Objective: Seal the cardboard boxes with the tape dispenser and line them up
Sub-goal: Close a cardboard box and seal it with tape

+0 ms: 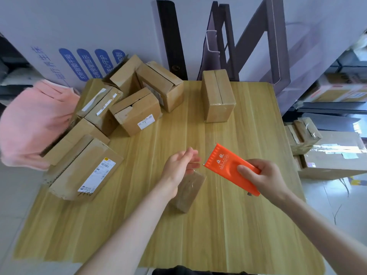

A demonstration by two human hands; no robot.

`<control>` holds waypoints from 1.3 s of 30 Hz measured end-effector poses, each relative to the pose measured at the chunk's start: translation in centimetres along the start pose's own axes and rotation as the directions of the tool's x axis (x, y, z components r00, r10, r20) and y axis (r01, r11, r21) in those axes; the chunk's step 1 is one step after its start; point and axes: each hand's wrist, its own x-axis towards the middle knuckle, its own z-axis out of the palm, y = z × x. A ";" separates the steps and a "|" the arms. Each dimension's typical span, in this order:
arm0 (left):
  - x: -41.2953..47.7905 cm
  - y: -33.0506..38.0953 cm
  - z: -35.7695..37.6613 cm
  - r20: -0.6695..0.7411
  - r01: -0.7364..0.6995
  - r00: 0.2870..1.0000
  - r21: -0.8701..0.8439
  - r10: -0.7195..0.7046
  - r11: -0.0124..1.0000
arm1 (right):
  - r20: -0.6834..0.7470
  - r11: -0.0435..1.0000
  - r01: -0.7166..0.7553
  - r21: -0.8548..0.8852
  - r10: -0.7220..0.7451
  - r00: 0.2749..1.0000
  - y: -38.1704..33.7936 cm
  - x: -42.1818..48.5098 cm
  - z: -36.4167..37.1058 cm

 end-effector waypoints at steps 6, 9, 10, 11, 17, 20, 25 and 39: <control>-1.9 3.0 -1.1 0.231 -0.014 0.973 0.050 0.002 0.999 | -0.007 0.998 0.062 0.020 -0.062 0.998 -1.6 -1.6 0.7; -2.4 3.3 -1.1 0.237 0.029 0.971 -0.048 -0.017 0.998 | 0.022 0.995 0.069 0.073 -0.071 0.997 -2.3 -2.2 0.9; -2.5 3.5 -1.1 0.247 0.059 0.968 -0.083 -0.036 0.995 | 0.033 0.994 0.066 0.090 -0.069 0.997 -2.6 -2.4 1.0; -2.6 3.6 -1.0 0.252 0.080 0.966 -0.103 -0.052 0.991 | 0.042 0.992 0.063 0.106 -0.068 0.997 -2.8 -2.5 1.0; -2.7 4.1 -1.1 0.234 0.095 0.970 -0.125 -0.064 0.988 | 0.059 0.984 0.061 0.166 -0.071 0.996 -3.3 -3.0 1.3; -2.7 4.5 -1.3 0.260 0.182 0.958 -0.225 -0.121 0.957 | 0.054 0.977 0.067 0.201 -0.079 0.995 -3.5 -3.2 1.2; -2.4 4.9 -1.5 0.219 0.194 0.964 -0.191 -0.151 0.962 | 0.014 0.985 0.110 0.134 -0.113 0.993 -3.8 -3.5 1.0; 1.0 3.1 -1.0 -0.111 0.049 0.993 0.209 -0.026 0.977 | -0.042 0.957 0.067 -0.281 -0.082 0.996 -1.4 -3.9 -0.4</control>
